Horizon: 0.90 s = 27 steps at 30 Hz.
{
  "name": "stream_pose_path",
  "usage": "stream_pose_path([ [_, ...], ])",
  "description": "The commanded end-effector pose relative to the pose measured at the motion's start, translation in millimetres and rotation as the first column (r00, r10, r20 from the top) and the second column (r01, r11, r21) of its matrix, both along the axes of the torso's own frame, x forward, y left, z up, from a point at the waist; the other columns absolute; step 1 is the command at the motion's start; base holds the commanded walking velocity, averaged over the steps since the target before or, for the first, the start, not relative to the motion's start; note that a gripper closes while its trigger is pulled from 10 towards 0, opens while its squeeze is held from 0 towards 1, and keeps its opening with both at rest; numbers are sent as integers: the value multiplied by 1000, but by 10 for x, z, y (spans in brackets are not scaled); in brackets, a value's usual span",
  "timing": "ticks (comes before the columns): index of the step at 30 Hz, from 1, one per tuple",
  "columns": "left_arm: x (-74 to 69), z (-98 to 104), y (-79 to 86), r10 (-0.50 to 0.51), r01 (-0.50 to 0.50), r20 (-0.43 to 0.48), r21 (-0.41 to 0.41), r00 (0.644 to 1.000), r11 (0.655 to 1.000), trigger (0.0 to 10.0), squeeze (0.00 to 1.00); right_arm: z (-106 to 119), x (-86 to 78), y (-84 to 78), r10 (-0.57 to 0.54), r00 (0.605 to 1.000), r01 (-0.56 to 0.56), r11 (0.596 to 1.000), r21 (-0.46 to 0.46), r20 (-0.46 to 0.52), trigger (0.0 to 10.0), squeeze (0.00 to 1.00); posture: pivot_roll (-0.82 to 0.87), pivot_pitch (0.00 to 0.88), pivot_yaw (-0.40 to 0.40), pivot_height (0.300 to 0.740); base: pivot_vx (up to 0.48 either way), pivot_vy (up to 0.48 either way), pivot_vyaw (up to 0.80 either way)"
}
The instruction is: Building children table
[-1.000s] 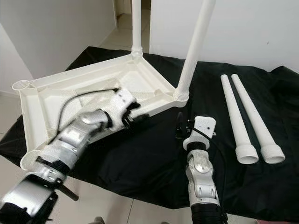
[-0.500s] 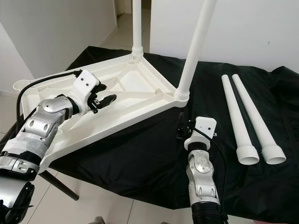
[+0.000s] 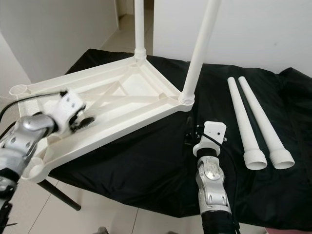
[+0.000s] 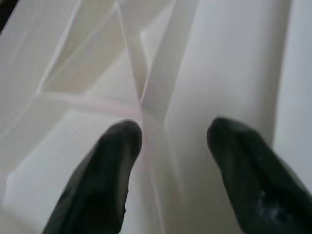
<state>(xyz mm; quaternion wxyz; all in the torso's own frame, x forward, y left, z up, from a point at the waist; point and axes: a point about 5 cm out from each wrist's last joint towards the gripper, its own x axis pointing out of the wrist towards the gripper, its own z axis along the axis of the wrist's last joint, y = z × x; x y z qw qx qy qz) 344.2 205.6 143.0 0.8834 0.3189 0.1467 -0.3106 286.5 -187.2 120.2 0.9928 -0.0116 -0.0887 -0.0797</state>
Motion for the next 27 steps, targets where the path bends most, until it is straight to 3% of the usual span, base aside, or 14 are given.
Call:
stream_pose_path([
  [1,-65,-139,59,48,-47,-16,54,999,997,10000,0,-26,-15,14,6,1000,-6,1000,-2,-7,10000,0,-30,0,-12,740,0,0,0],
  [10,-188,-214,33,-1,5,-70,47,998,999,10000,0,-36,-24,26,9,1000,-9,1000,0,-10,10000,0,-28,0,-8,740,0,0,0],
  [17,-330,-277,-268,-115,112,-120,-26,986,993,10000,0,-45,-28,37,11,1000,-11,1000,1,-13,10000,0,-28,0,-3,740,0,0,0],
  [27,-447,-228,-672,-178,158,-133,-148,975,976,10000,0,-54,-28,49,7,1000,-7,1000,7,-13,10000,0,-25,0,9,740,0,0,0],
])
